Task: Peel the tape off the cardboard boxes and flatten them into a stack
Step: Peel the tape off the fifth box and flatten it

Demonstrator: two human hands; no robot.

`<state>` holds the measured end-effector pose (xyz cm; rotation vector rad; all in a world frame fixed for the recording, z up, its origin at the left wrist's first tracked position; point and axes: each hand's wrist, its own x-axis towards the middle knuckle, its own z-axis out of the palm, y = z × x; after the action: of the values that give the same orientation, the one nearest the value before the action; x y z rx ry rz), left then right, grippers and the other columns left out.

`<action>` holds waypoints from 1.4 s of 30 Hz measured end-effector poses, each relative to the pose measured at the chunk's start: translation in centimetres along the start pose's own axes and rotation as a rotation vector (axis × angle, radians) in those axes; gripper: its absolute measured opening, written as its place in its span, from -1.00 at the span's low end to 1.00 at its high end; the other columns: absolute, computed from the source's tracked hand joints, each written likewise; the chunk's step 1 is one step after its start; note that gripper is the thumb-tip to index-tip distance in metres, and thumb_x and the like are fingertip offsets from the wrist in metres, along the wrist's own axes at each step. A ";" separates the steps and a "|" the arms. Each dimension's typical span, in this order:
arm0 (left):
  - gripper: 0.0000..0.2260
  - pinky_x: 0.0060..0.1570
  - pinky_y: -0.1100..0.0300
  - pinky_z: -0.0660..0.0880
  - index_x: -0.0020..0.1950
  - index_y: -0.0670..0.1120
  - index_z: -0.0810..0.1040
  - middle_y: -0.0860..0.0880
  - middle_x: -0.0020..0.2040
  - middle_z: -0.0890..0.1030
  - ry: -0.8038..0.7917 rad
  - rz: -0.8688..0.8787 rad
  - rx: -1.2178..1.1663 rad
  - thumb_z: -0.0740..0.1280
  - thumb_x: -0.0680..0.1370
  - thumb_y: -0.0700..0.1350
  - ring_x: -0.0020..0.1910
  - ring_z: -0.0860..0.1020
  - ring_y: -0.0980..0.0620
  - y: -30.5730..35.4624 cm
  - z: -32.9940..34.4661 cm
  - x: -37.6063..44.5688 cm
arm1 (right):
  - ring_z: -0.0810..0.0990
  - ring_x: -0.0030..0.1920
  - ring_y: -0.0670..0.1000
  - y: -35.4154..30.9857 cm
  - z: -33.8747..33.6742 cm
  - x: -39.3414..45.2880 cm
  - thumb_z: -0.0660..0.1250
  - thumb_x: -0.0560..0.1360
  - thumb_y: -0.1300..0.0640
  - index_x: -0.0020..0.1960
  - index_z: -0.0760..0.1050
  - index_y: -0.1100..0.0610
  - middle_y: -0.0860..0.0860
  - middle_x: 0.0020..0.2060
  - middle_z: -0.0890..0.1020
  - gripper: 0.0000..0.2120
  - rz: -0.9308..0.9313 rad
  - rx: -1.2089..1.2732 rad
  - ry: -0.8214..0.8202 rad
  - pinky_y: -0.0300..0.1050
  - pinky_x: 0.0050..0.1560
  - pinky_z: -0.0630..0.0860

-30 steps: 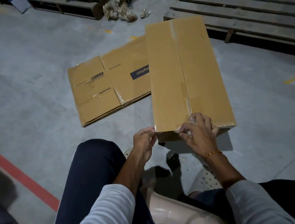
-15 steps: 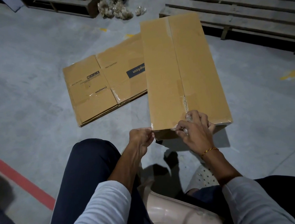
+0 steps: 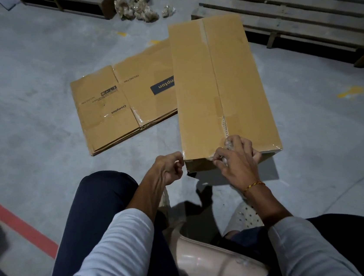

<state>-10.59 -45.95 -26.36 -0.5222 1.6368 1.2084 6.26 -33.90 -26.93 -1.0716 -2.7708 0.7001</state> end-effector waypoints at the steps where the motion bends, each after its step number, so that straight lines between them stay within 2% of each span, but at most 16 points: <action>1: -0.92 -0.51 0.32 0.29 -0.07 -0.26 0.56 -0.11 -0.38 0.46 -0.014 -0.009 -0.007 0.29 0.50 -0.37 -0.52 0.28 0.10 0.1 0.1 -0.2 | 0.22 0.37 0.06 0.0 0.0 0.0 0.45 0.46 -0.01 -0.09 0.59 -0.17 -0.06 0.27 0.38 -0.93 0.000 -0.003 0.000 0.16 0.18 0.25; 5: -0.89 -0.53 0.31 0.27 -0.16 -0.22 0.50 -0.10 -0.34 0.44 -0.038 -0.002 -0.076 0.23 0.49 -0.38 -0.55 0.27 0.11 0.4 0.1 -0.8 | 0.22 0.36 0.06 0.1 0.0 0.0 0.45 0.46 -0.01 -0.08 0.59 -0.16 -0.06 0.26 0.38 -0.93 -0.010 -0.007 0.000 0.15 0.17 0.24; 8: -0.90 -0.47 0.28 0.34 -0.16 -0.20 0.48 -0.09 -0.34 0.45 -0.011 0.038 -0.134 0.26 0.52 -0.36 -0.47 0.34 0.09 0.7 -0.3 -1.0 | 0.23 0.35 0.07 0.0 0.2 0.0 0.45 0.47 -0.01 -0.08 0.59 -0.16 -0.06 0.25 0.38 -0.93 -0.020 -0.010 -0.001 0.14 0.14 0.24; 11: -0.91 -0.34 0.20 0.49 -0.11 -0.24 0.52 -0.14 -0.29 0.50 0.098 0.096 -0.031 0.27 0.57 -0.35 -0.35 0.47 0.01 0.2 -0.8 -1.5 | 0.23 0.35 0.08 -0.3 0.3 0.0 0.45 0.47 0.00 -0.09 0.59 -0.17 -0.05 0.25 0.39 -0.93 -0.029 -0.008 -0.006 0.13 0.13 0.23; 13: -0.88 -0.26 0.15 0.55 -0.06 -0.24 0.56 -0.14 -0.23 0.55 0.081 0.064 0.048 0.27 0.63 -0.27 -0.27 0.53 -0.02 -0.6 -1.0 -2.0 | 0.22 0.35 0.07 -0.3 0.1 0.0 0.45 0.47 0.00 -0.10 0.59 -0.17 -0.05 0.25 0.40 -0.92 -0.023 0.001 -0.008 0.12 0.13 0.21; 16: -0.93 -0.33 0.17 0.58 0.00 -0.24 0.57 -0.14 -0.22 0.58 0.011 0.052 0.127 0.29 0.61 -0.29 -0.29 0.56 -0.02 -1.0 -0.6 -2.5 | 0.20 0.36 0.06 -0.3 0.0 -0.1 0.46 0.47 0.01 -0.10 0.60 -0.17 -0.05 0.26 0.40 -0.92 -0.015 0.004 -0.007 0.11 0.14 0.19; 20: -0.87 -0.38 0.23 0.50 -0.11 -0.19 0.57 -0.09 -0.31 0.54 0.032 0.038 0.111 0.28 0.60 -0.30 -0.37 0.50 0.03 -0.4 -0.1 -2.5 | 0.22 0.35 0.07 -0.3 0.2 -0.1 0.46 0.46 0.01 -0.10 0.60 -0.16 -0.05 0.26 0.40 -0.93 -0.017 0.001 0.000 0.14 0.14 0.22; 24: -0.86 -0.34 0.22 0.45 -0.13 -0.17 0.56 -0.08 -0.31 0.50 0.047 0.004 0.070 0.29 0.62 -0.28 -0.35 0.46 0.03 -0.4 -0.2 -2.4 | 0.23 0.35 0.08 -0.2 0.3 0.0 0.46 0.46 0.00 -0.10 0.59 -0.16 -0.05 0.25 0.40 -0.93 -0.017 -0.006 0.005 0.14 0.14 0.22; 26: -0.87 -0.38 0.23 0.47 -0.11 -0.17 0.55 -0.07 -0.31 0.50 0.035 -0.032 0.033 0.28 0.63 -0.25 -0.35 0.46 0.02 -0.4 -0.3 -2.4 | 0.24 0.35 0.08 -0.3 0.4 -0.1 0.46 0.45 0.00 -0.10 0.59 -0.15 -0.06 0.25 0.40 -0.93 -0.020 -0.010 0.007 0.14 0.14 0.22; 29: -0.78 -0.48 0.31 0.45 -0.20 -0.18 0.48 -0.05 -0.36 0.46 -0.013 -0.082 -0.060 0.23 0.65 -0.22 -0.38 0.42 0.06 -0.5 0.0 -2.4 | 0.23 0.35 0.08 -0.2 0.4 -0.1 0.45 0.45 -0.01 -0.11 0.59 -0.16 -0.06 0.25 0.39 -0.93 -0.020 -0.014 0.006 0.14 0.15 0.23; 32: -0.82 -0.39 0.26 0.42 -0.18 -0.20 0.47 -0.08 -0.36 0.43 0.078 0.039 -0.072 0.22 0.62 -0.31 -0.40 0.38 0.04 -1.0 0.7 -2.2 | 0.23 0.36 0.07 -0.3 0.4 0.0 0.45 0.47 -0.01 -0.10 0.59 -0.17 -0.07 0.26 0.39 -0.94 -0.017 -0.006 -0.006 0.17 0.17 0.25; 36: -0.89 -0.28 0.17 0.52 -0.07 -0.16 0.47 -0.12 -0.24 0.45 0.220 0.259 -0.043 0.22 0.61 -0.31 -0.27 0.41 0.01 -2.5 0.7 -1.8 | 0.24 0.36 0.08 -0.6 0.7 0.0 0.43 0.48 -0.02 -0.09 0.58 -0.17 -0.08 0.26 0.39 -0.95 -0.042 0.000 -0.013 0.17 0.16 0.26; 39: -0.87 -0.16 0.12 0.60 -0.08 -0.13 0.46 -0.11 -0.12 0.48 0.221 0.419 -0.016 0.22 0.64 -0.28 -0.16 0.46 0.02 -3.9 0.7 -1.8 | 0.25 0.35 0.08 -0.7 0.7 0.1 0.43 0.47 -0.01 -0.09 0.58 -0.17 -0.07 0.25 0.40 -0.94 -0.039 0.014 0.005 0.16 0.15 0.26; 42: -0.86 -0.02 0.06 0.62 -0.10 -0.12 0.47 -0.12 0.00 0.53 0.163 0.468 -0.086 0.25 0.65 -0.27 0.01 0.53 -0.04 -4.8 0.8 -2.0 | 0.24 0.35 0.07 -0.5 0.4 0.3 0.45 0.46 -0.01 -0.09 0.58 -0.17 -0.08 0.24 0.40 -0.92 -0.022 0.022 0.014 0.16 0.16 0.25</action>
<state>-5.61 -47.61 -26.76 -0.3019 1.9184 1.6174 5.64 -34.15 -27.10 -1.0367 -2.7521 0.7160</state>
